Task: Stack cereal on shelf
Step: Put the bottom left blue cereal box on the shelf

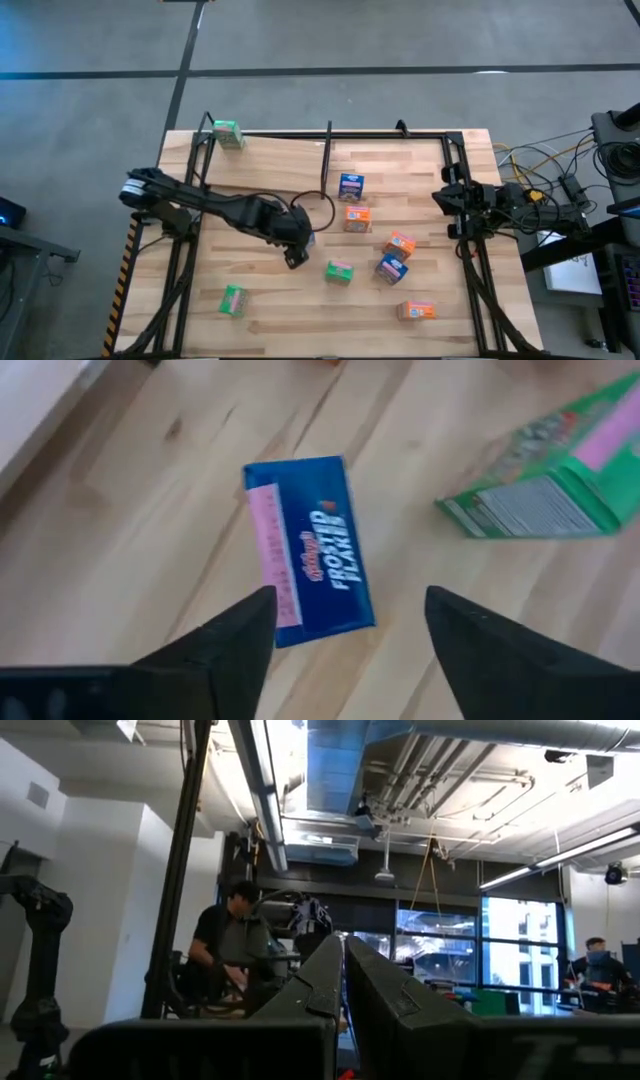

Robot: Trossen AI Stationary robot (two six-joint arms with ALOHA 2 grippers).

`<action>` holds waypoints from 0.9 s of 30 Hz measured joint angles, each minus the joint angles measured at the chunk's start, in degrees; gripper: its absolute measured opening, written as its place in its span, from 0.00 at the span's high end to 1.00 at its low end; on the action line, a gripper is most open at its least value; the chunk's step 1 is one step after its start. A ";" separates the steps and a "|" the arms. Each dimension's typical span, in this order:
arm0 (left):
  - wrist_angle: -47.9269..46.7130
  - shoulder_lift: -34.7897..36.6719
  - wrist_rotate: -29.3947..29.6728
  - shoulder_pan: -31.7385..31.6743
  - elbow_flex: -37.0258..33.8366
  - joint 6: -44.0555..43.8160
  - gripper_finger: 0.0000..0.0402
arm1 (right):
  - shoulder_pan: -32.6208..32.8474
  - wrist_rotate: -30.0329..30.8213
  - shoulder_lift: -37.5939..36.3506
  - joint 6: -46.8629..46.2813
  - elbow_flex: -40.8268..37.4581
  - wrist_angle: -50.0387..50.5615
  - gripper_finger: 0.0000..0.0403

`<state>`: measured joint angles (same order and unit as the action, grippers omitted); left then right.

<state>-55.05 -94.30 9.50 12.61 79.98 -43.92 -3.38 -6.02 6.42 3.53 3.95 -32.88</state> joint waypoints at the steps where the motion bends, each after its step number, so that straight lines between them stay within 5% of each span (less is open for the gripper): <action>1: 0.00 -0.03 0.28 -0.01 -0.11 -1.03 0.38 | 0.00 0.00 0.00 0.00 0.00 0.02 0.98; 6: -0.01 -0.01 4.86 -0.01 -0.13 -3.07 0.36 | 0.00 0.00 0.00 0.20 0.07 -0.01 0.98; 27: 2.86 -2.48 7.93 0.02 -1.33 -4.63 0.36 | 0.00 0.00 0.00 1.01 0.07 -0.39 0.98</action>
<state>-52.19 -96.77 17.43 12.63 78.65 -48.56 -3.38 -6.02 6.42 4.54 4.01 -33.28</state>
